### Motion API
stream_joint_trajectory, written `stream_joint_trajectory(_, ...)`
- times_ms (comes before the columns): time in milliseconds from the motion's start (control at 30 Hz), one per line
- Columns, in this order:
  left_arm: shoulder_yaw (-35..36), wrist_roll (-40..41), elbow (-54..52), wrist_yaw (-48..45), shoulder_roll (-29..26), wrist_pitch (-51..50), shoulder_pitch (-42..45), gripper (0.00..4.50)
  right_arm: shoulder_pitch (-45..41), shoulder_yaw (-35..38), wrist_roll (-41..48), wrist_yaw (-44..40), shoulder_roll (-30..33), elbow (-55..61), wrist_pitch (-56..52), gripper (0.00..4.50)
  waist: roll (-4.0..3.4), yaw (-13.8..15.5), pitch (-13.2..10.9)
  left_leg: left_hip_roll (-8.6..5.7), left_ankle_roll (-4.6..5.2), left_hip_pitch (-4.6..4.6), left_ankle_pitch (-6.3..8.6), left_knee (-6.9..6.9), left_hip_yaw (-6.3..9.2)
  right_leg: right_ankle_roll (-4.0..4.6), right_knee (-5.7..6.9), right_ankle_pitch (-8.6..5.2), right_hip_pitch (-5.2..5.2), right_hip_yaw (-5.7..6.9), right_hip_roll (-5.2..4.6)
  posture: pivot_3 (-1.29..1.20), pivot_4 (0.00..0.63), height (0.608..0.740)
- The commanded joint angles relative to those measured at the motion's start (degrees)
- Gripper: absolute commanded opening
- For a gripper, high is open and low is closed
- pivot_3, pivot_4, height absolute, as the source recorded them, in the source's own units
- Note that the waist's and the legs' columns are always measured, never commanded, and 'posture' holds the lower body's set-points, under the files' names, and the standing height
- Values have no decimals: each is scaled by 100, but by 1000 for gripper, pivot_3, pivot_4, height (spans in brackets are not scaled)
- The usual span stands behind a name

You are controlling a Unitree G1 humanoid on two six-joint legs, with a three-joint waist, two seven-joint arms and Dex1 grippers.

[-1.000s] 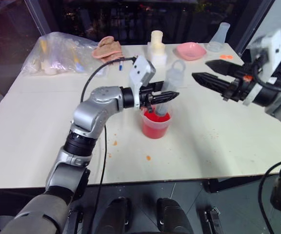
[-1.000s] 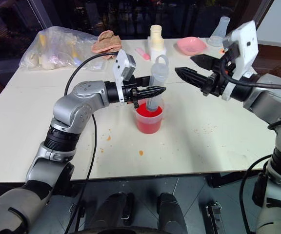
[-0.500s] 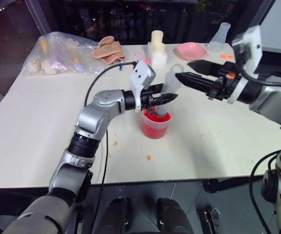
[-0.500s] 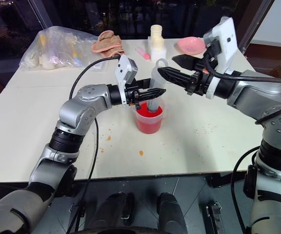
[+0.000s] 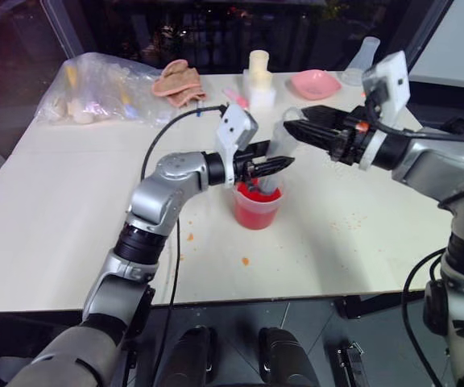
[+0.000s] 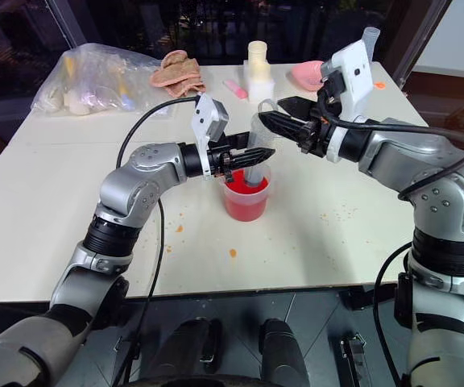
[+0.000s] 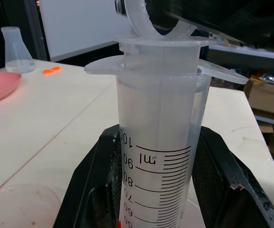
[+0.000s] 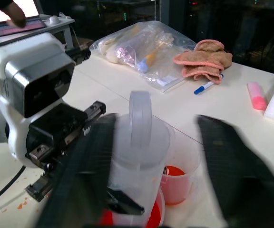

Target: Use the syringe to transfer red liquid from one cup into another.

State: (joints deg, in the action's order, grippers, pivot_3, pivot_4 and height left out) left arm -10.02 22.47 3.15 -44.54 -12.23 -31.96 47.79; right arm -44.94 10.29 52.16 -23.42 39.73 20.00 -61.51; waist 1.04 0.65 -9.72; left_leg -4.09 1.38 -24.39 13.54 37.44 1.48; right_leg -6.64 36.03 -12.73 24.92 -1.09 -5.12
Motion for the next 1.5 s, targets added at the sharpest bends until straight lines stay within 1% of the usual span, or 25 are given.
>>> stream_joint_trajectory(33,70,28,-307,13,18,55,36,1476,-180,61,-78,-2,-66,16,164,112,0,0,0,0,0,0,0,0,0,0,0,0,0,0,0,0,150,740)
stream_joint_trajectory(67,71,39,-324,22,16,39,28,1476,-192,49,-74,1,-96,9,161,42,0,0,0,0,0,0,0,0,0,0,0,0,0,0,0,0,150,740)
stream_joint_trajectory(400,71,61,-335,73,7,-23,-37,1476,-302,23,7,50,-274,35,80,42,0,0,0,0,0,0,0,0,0,0,-1,0,0,0,0,0,150,740)
stream_joint_trajectory(600,47,40,-303,56,24,-33,-206,1476,-566,227,176,98,-279,-103,8,42,0,0,0,0,0,0,0,-1,0,0,-1,0,0,0,-1,0,150,740)
stream_joint_trajectory(733,115,111,-207,59,109,-58,-301,1476,-658,250,171,90,-261,-171,17,42,0,0,0,0,0,0,0,-2,0,0,-2,0,1,0,-1,0,150,740)
stream_joint_trajectory(933,88,12,-93,40,121,67,-459,1476,-778,279,203,107,-245,-246,5,42,0,1,0,0,0,0,0,-3,0,0,-3,0,1,0,-1,0,150,740)
stream_joint_trajectory(1500,51,19,-186,92,139,54,-582,1476,-866,291,212,46,-201,-330,41,42,0,1,0,0,1,-1,1,-7,0,1,-6,0,1,0,-2,0,150,740)
